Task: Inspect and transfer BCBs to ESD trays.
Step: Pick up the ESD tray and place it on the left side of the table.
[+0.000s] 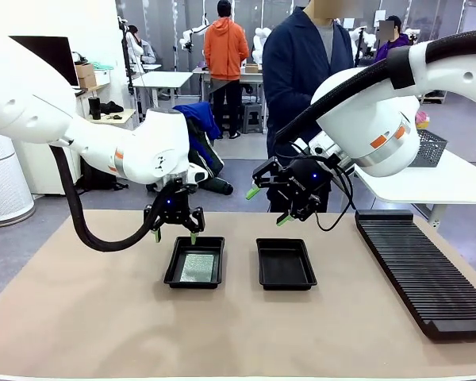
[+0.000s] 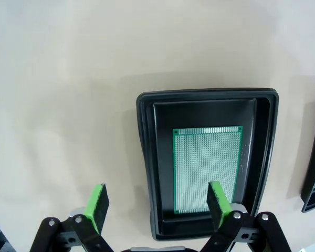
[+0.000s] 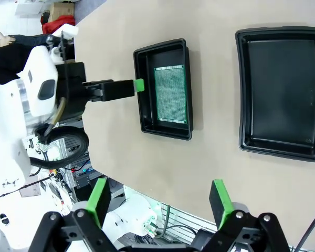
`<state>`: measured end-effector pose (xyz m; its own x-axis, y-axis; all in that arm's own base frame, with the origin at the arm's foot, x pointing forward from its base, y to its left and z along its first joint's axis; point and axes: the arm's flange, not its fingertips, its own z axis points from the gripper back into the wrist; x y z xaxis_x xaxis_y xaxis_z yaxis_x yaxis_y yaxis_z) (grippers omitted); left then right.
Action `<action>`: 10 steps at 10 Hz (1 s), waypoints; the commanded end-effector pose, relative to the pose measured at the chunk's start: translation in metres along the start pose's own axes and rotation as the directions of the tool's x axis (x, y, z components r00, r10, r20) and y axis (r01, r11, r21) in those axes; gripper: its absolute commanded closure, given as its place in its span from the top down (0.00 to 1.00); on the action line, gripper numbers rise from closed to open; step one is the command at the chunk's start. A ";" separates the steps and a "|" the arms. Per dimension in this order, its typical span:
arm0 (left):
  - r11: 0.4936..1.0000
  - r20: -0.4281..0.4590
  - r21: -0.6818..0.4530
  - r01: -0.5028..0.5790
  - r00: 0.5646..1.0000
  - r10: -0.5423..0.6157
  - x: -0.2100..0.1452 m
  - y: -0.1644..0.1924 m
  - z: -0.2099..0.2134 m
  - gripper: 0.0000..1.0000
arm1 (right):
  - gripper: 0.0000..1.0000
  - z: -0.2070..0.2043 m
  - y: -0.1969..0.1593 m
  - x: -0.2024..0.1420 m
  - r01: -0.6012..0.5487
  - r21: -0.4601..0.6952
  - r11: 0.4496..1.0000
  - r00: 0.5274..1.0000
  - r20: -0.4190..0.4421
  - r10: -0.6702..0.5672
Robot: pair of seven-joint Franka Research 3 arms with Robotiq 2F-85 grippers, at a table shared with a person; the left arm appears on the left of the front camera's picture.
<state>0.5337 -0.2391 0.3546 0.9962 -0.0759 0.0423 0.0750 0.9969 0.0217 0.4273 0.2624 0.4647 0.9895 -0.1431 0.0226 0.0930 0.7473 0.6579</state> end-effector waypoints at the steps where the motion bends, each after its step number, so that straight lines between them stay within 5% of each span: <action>1: 1.000 0.017 -0.002 -0.015 1.000 0.015 0.006 -0.002 -0.012 1.00 | 1.00 -0.002 0.002 0.001 0.000 -0.004 1.000 1.000 -0.001 0.000; 7: 0.999 -0.009 -0.008 -0.040 0.999 0.039 -0.004 0.002 -0.037 1.00 | 1.00 -0.002 0.002 0.001 0.000 -0.004 1.000 1.000 -0.001 0.000; 10: 0.999 -0.004 -0.014 -0.038 0.999 0.038 0.001 0.004 -0.045 0.89 | 1.00 -0.002 0.002 0.001 0.000 -0.004 1.000 1.000 -0.001 0.000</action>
<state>0.5379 -0.2336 0.3156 0.9980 -0.0616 0.0167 0.0613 0.9980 0.0181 0.4273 0.2624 0.4647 0.9895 -0.1431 0.0226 0.0931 0.7473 0.6579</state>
